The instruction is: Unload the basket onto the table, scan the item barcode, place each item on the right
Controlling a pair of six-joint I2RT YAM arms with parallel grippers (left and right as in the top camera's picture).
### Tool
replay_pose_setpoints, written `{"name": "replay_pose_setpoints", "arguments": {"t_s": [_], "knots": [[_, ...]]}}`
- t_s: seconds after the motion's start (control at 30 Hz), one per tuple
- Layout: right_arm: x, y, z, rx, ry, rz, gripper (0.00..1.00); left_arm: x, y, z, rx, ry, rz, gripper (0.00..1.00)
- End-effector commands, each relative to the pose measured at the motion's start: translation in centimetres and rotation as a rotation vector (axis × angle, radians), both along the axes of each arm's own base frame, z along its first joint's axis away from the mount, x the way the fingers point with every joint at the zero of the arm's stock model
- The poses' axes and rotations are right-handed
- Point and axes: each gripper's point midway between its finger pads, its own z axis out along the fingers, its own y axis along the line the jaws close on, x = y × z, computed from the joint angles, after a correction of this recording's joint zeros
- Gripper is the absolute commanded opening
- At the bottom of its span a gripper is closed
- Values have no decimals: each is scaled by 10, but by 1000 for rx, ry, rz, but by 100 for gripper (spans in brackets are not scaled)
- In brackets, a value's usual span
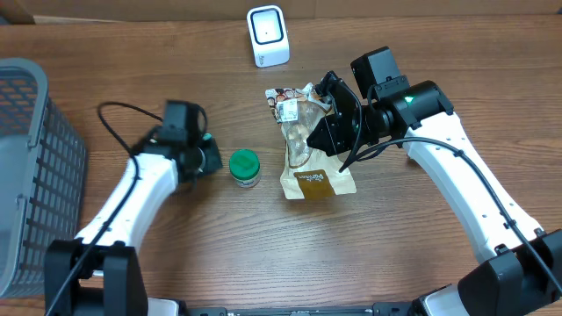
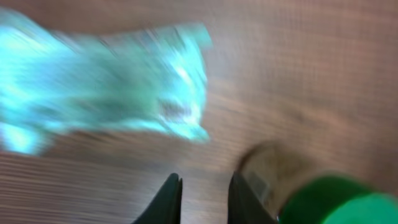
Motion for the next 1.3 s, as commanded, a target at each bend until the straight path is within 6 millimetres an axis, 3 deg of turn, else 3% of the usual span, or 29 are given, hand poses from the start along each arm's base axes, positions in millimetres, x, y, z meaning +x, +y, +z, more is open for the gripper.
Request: {"name": "replay_pose_setpoints", "arguments": {"t_s": [0.0,0.13,0.23,0.47,0.77,0.9,1.03,1.27], "knots": [[2,0,15,21,-43,1,4,28,53,31,158,-84,69,16],[2,1,15,22,-43,1,4,32,89,28,197,-96,167,16],[2,0,15,21,-42,1,4,40,99,13,202,-86,181,16],[0,0,14,17,-31,1,4,59,66,-41,124,-41,2,15],[-1,-1,14,15,-27,1,4,34,17,-59,40,73,-118,10],[0,0,14,17,-30,0,4,30,7,-59,39,85,-144,13],[1,-3,14,17,-29,-6,4,34,15,-48,17,104,-59,16],[6,-19,16,18,-2,-52,4,44,41,10,7,155,27,16]]}}
